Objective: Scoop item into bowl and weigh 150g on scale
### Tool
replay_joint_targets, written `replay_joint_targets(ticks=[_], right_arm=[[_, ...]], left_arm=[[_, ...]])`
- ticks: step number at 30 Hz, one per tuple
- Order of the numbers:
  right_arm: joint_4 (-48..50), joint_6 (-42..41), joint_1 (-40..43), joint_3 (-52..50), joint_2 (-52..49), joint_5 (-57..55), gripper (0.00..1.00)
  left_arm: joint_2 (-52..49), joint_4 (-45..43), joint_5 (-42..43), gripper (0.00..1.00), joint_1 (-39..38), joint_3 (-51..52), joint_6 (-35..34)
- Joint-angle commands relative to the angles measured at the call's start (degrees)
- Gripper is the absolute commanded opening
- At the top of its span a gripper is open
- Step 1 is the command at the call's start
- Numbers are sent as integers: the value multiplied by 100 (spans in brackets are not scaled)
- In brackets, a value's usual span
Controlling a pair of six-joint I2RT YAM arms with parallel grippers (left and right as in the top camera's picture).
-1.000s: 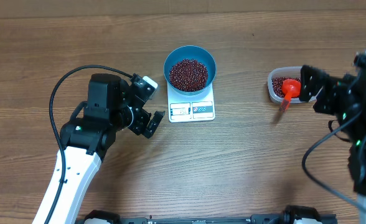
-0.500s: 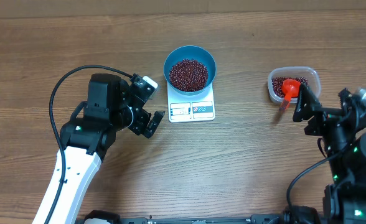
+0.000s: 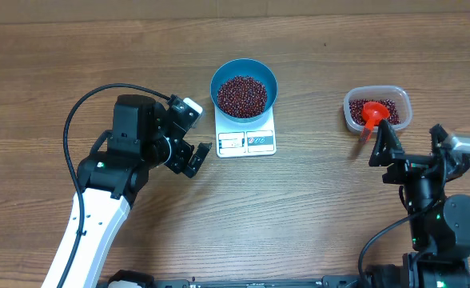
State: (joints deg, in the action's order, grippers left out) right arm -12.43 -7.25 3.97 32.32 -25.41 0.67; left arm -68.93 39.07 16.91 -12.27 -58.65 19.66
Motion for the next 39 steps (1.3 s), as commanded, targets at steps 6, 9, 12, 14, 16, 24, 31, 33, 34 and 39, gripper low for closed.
replay_joint_targets(ticks=[6,9,12,14,16,24,31,33,34,39], right_arm=[[350,26,-44,-643,566,-210,100],[560,17,-44,-885,719,-205,100],[730,4,-50,-1080,852,-186,100],[745,7,-50,-1174,942,-190,100],[745,11,-48,-1244,999,-216,100],[1027,7,-61,-1797,1198,-232,100],[1333,4,-205,-2487,1823,-232,100],[1456,7,-258,-2647,1912,-234,100],[1532,7,-273,-2728,1939,-234,100],[1764,7,-339,-3077,2087,-234,100]], left_arm=[[-42,-9,-42,100,24,-87,-57],[-42,-9,-42,100,24,-87,-57],[-42,-9,-42,100,24,-85,-57],[-39,-9,-42,100,26,-85,-57],[-42,-9,-42,100,26,-87,-57],[-42,-9,-42,99,26,-87,-57],[-39,-9,-42,100,26,-87,-57],[-42,-9,-42,99,26,-87,-57],[-42,-9,-42,100,26,-87,-57],[-42,-9,-42,99,24,-85,-57]])
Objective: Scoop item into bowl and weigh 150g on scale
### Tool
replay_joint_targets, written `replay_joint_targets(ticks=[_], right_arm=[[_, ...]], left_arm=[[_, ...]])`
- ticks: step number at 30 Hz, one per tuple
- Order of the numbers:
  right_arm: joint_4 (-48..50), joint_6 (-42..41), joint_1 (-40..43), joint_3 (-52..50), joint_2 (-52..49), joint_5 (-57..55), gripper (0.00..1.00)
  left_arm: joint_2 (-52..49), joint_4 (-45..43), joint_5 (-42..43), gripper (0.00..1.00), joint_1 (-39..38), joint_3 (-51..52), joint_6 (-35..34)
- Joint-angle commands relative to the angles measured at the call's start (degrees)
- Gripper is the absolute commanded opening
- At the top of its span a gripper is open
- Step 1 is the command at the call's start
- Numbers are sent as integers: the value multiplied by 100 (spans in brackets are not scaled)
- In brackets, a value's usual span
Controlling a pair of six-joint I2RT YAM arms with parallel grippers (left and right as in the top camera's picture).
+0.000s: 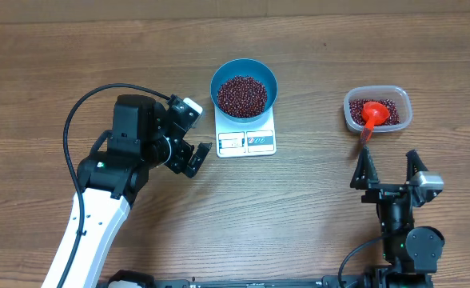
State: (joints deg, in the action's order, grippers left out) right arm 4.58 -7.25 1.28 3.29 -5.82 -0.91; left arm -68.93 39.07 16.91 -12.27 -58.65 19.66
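Observation:
A blue bowl (244,89) full of dark red beans stands on the small white scale (246,138) at the table's centre back. A clear tub (377,109) of the same beans sits at the right with an orange scoop (372,118) resting in it, handle pointing down-left. My right gripper (388,169) stands open near the front right, well below the tub, with nothing between its fingers. My left gripper (193,132) hovers open just left of the scale, holding nothing.
The wooden table (299,216) carries nothing else. The left arm's black cable (75,128) loops out to the left of its wrist.
My right gripper has moved back toward the front edge and a little left, away from the tub. The scoop, bowl, scale and left arm are unchanged.

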Motion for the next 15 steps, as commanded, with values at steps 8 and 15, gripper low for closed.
replay_joint_targets(ticks=[8,15], right_arm=[[-476,26,-258,-284,570,-205,100],[-927,4,-273,-284,568,-74,100]], left_arm=[[-39,-9,-42,100,26,-85,-57],[-39,-9,-42,100,26,-87,-57]])
